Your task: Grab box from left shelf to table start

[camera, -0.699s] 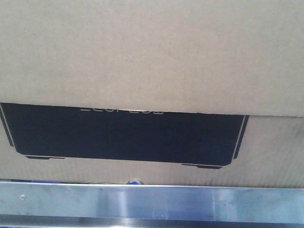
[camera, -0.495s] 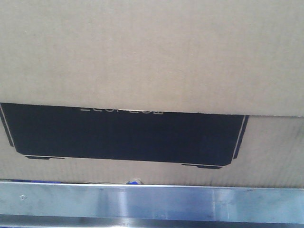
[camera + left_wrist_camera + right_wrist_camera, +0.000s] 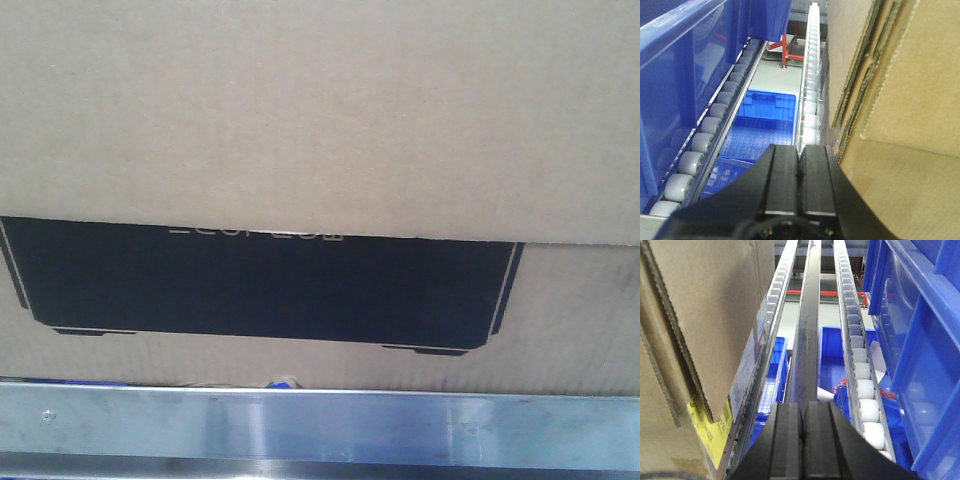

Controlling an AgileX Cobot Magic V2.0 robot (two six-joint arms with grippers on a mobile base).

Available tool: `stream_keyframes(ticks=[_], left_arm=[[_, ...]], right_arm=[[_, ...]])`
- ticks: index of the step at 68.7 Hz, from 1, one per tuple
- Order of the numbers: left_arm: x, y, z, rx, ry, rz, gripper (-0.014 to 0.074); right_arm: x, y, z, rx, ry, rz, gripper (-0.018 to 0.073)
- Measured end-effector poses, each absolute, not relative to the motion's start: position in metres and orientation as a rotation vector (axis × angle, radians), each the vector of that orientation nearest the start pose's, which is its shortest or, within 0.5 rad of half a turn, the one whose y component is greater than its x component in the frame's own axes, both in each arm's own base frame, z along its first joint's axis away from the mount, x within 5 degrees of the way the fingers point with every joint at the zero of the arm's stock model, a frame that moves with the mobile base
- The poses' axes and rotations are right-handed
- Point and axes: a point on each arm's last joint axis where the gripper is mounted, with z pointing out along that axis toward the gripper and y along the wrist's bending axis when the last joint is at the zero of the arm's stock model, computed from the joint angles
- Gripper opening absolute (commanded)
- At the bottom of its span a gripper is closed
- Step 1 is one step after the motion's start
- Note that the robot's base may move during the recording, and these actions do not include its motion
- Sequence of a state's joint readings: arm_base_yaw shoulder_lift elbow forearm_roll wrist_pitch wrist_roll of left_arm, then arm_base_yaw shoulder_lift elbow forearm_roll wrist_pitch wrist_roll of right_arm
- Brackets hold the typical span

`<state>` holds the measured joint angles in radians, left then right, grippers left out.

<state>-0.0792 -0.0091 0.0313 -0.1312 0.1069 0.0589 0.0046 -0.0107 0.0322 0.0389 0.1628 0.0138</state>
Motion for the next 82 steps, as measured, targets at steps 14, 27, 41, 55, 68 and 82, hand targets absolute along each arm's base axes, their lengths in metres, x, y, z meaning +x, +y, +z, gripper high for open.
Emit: stream_keyframes(ticks=[14, 27, 41, 55, 68, 82], left_arm=[[0.057, -0.004, 0.205, -0.016, 1.483, -0.139, -0.0099], [0.051, -0.003, 0.236, -0.034, 1.381, -0.161, -0.0097], [0.04, -0.004, 0.297, 0.009, 1.334, -0.142, 0.0003], [0.048, -0.005, 0.335, 0.04, 1.389, -0.111, 0.0341], [0.062, -0.008, 0.374, 0.063, 1.542, -0.116, 0.0351], [0.092, -0.013, 0.415, 0.095, 1.778, -0.124, 0.0351]], right_arm=[[0.057, 0.001, 0.188, 0.035, 1.668, 0.048, 0.0058], [0.057, 0.001, 0.188, 0.035, 1.668, 0.048, 0.0058], [0.057, 0.001, 0.188, 0.035, 1.668, 0.048, 0.0058], [0.057, 0.001, 0.188, 0.035, 1.668, 0.048, 0.0058], [0.057, 0.001, 0.188, 0.035, 1.668, 0.048, 0.0058], [0.057, 0.001, 0.188, 0.035, 1.666, 0.048, 0.0058]])
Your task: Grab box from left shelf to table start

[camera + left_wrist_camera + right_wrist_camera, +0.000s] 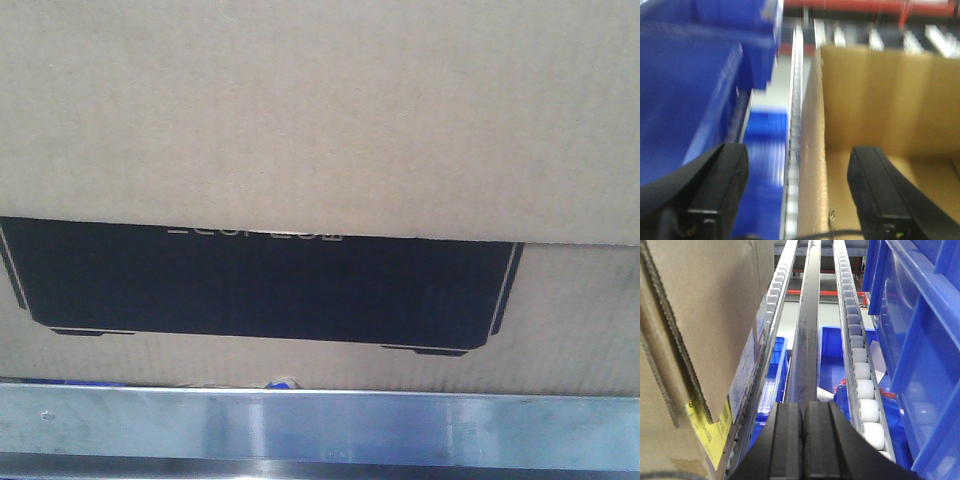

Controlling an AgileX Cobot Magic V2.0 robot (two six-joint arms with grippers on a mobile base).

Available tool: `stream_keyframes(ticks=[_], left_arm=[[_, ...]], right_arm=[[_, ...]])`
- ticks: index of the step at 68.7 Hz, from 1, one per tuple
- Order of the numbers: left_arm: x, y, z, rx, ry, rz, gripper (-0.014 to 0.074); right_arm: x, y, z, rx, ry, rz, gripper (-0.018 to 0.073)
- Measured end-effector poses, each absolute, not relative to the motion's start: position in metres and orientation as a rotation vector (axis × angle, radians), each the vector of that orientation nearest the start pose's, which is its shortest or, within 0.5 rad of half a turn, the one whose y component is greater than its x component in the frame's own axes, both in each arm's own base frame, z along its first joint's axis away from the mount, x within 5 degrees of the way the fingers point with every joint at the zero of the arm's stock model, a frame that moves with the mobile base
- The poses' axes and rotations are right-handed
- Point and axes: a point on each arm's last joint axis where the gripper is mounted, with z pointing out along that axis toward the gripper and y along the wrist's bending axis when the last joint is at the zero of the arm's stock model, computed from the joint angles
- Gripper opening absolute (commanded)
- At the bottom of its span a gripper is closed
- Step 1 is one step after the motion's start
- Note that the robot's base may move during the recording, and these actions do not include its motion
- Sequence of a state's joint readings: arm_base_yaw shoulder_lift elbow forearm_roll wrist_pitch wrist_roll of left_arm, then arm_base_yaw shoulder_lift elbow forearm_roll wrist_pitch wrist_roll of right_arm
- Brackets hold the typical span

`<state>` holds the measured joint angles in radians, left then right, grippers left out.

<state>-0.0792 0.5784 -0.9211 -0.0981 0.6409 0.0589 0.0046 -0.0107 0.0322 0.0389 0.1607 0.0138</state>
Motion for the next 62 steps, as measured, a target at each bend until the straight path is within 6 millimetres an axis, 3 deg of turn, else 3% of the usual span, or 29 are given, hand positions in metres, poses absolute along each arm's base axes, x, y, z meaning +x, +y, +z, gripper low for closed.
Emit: stream_keyframes(ticks=[19, 40, 62], left_arm=[[0.148, -0.022, 0.433, 0.114, 2.045, -0.188, 0.0351], [0.192, -0.047, 0.423, 0.282, 2.195, -0.247, 0.0351], [0.227, -0.05, 0.409, 0.321, 2.395, -0.17, 0.0351]], right_arm=[[0.057, 0.001, 0.19, 0.035, 1.646, 0.048, 0.0058], [0.057, 0.001, 0.192, 0.035, 1.63, 0.048, 0.0058], [0.057, 0.001, 0.196, 0.074, 1.584, 0.092, 0.0058]])
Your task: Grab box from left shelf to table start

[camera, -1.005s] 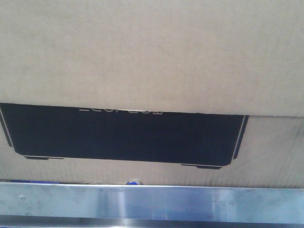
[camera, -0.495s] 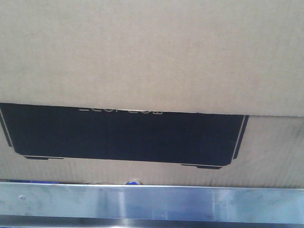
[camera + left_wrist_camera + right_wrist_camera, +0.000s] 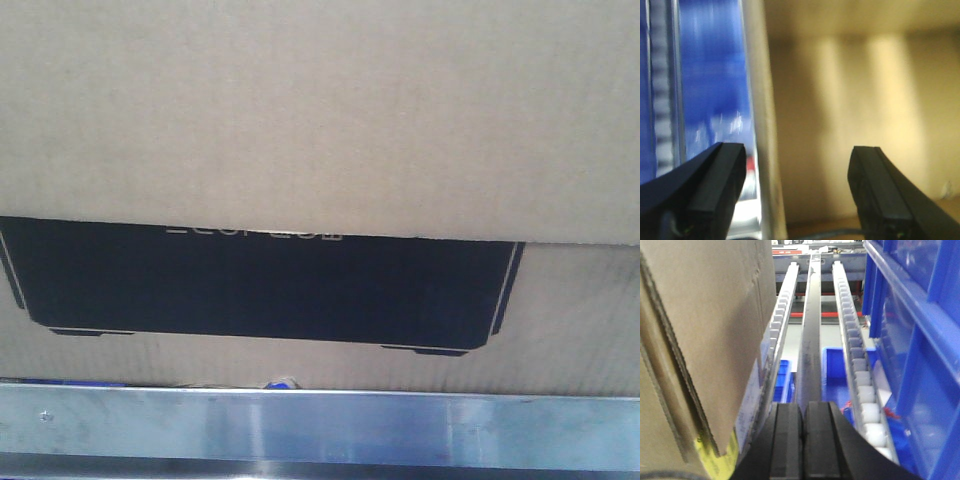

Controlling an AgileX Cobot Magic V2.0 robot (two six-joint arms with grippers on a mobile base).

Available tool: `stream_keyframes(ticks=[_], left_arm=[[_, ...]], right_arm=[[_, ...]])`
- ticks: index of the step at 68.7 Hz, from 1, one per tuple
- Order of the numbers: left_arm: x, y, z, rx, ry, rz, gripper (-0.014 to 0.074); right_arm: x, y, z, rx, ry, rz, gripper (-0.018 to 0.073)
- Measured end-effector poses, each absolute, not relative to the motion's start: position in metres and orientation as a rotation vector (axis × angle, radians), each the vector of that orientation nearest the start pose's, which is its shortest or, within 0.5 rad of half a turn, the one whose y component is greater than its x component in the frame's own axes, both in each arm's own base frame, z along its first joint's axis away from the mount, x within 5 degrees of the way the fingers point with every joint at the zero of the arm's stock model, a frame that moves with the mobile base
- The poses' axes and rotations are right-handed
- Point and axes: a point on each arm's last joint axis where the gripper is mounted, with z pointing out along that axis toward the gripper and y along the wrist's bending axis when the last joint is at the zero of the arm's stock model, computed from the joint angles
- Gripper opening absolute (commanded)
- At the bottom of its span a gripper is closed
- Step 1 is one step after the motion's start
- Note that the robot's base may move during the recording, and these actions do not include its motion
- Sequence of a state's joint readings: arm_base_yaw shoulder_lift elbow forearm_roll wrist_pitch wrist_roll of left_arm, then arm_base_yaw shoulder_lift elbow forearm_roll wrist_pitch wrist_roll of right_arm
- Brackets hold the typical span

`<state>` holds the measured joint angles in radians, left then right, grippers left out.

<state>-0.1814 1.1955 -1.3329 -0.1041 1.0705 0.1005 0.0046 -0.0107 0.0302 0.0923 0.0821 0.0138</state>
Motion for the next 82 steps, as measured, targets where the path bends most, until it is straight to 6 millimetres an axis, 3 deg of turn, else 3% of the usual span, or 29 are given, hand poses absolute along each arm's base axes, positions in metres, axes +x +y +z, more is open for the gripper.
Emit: stream_keyframes(ticks=[12, 16, 20, 29, 35, 48, 57, 68, 82], left_arm=[[0.236, -0.052, 0.402, 0.332, 2.47, -0.167, 0.0351], [0.238, -0.052, 0.401, 0.32, 2.49, -0.172, 0.0351], [0.24, -0.052, 0.4, 0.312, 2.496, -0.175, 0.0351], [0.241, -0.053, 0.398, 0.305, 2.508, -0.177, 0.0351], [0.241, -0.053, 0.398, 0.305, 2.508, -0.177, 0.0351], [0.241, -0.052, 0.397, 0.306, 2.516, -0.162, 0.0351], [0.241, -0.051, 0.396, 0.309, 2.526, -0.152, 0.0351], [0.241, -0.051, 0.396, 0.309, 2.527, -0.15, 0.0351], [0.24, -0.051, 0.396, 0.31, 2.532, -0.149, 0.0351]], right_arm=[[0.052, 0.002, 0.224, 0.07, 1.56, 0.103, 0.0064], [0.048, 0.002, 0.236, 0.066, 1.562, 0.106, 0.0105], [0.044, 0.003, 0.248, 0.062, 1.558, 0.11, 0.02], [0.032, 0.004, 0.275, 0.05, 1.563, 0.116, 0.0512], [0.026, 0.004, 0.291, 0.045, 1.55, 0.118, 0.0636], [0.021, 0.006, 0.333, 0.046, 1.56, 0.157, 0.0575], [0.031, 0.009, 0.358, 0.04, 1.705, 0.195, 0.0571], [0.062, 0.014, 0.383, -0.03, 1.977, 0.205, 0.0571], [0.111, 0.018, 0.409, -0.063, 2.162, 0.247, 0.0571]])
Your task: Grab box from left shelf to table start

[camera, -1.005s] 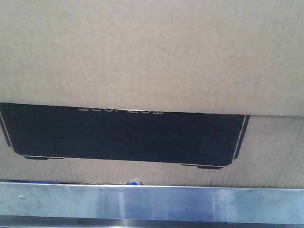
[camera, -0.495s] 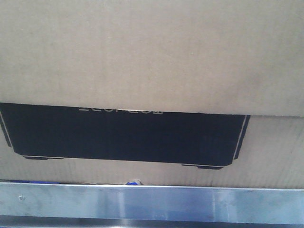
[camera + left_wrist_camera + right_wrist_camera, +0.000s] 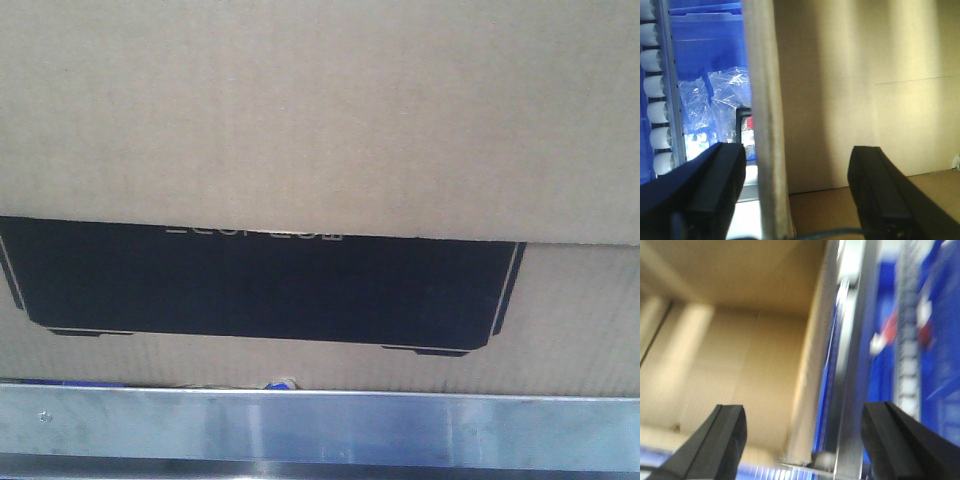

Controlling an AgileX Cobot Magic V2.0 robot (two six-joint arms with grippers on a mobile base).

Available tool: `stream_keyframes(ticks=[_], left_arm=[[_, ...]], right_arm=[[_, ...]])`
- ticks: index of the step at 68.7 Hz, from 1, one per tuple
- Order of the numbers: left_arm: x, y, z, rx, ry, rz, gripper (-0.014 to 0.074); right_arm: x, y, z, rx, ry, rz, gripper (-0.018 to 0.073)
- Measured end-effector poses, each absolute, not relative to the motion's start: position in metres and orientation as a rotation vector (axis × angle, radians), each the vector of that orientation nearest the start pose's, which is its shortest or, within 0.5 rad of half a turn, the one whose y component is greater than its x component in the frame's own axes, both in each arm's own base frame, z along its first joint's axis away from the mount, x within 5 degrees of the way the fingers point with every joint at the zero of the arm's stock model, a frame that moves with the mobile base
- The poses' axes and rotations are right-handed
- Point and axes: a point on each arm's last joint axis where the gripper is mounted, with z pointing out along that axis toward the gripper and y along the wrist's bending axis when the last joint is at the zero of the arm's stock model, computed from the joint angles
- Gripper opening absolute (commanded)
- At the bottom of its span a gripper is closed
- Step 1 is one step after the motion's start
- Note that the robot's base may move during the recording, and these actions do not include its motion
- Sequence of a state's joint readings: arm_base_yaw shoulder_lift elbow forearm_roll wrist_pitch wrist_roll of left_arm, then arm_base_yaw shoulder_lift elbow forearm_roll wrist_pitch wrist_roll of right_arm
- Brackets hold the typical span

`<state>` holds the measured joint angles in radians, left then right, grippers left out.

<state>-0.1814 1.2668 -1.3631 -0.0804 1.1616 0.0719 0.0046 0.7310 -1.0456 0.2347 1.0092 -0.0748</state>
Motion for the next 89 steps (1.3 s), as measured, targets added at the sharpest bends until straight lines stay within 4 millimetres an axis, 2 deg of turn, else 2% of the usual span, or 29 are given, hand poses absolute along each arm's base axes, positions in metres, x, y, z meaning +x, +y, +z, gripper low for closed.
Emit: stream_keyframes(ticks=[10, 19, 30, 38, 46, 54, 67, 84, 89], left_arm=[[0.24, -0.051, 0.396, 0.31, 2.532, -0.149, 0.0351], [0.24, -0.051, 0.396, 0.31, 2.534, -0.149, 0.0351], [0.24, -0.051, 0.396, 0.31, 2.534, -0.149, 0.0351], [0.24, -0.051, 0.396, 0.311, 2.536, -0.149, 0.0351], [0.24, -0.051, 0.396, 0.311, 2.537, -0.149, 0.0351], [0.24, -0.051, 0.396, 0.311, 2.537, -0.149, 0.0351], [0.24, -0.051, 0.396, 0.311, 2.537, -0.149, 0.0351], [0.24, -0.051, 0.396, 0.311, 2.537, -0.149, 0.035], [0.24, -0.051, 0.396, 0.311, 2.537, -0.149, 0.0336]], right_arm=[[0.15, 0.019, 0.412, -0.065, 2.273, 0.256, 0.0571], [0.171, 0.02, 0.414, -0.069, 2.311, 0.262, 0.0571], [0.193, 0.032, 0.408, -0.132, 2.367, 0.294, 0.0571], [0.206, 0.037, 0.399, -0.107, 2.42, 0.288, 0.0571], [0.215, 0.032, 0.391, -0.025, 2.458, 0.215, 0.0571], [0.224, 0.029, 0.393, 0.012, 2.462, 0.165, 0.0571], [0.246, 0.038, 0.399, -0.004, 2.476, 0.174, 0.0571], [0.271, 0.045, 0.375, -0.021, 2.625, 0.153, 0.0568], [0.275, 0.045, 0.369, -0.027, 2.658, 0.131, 0.0496]])
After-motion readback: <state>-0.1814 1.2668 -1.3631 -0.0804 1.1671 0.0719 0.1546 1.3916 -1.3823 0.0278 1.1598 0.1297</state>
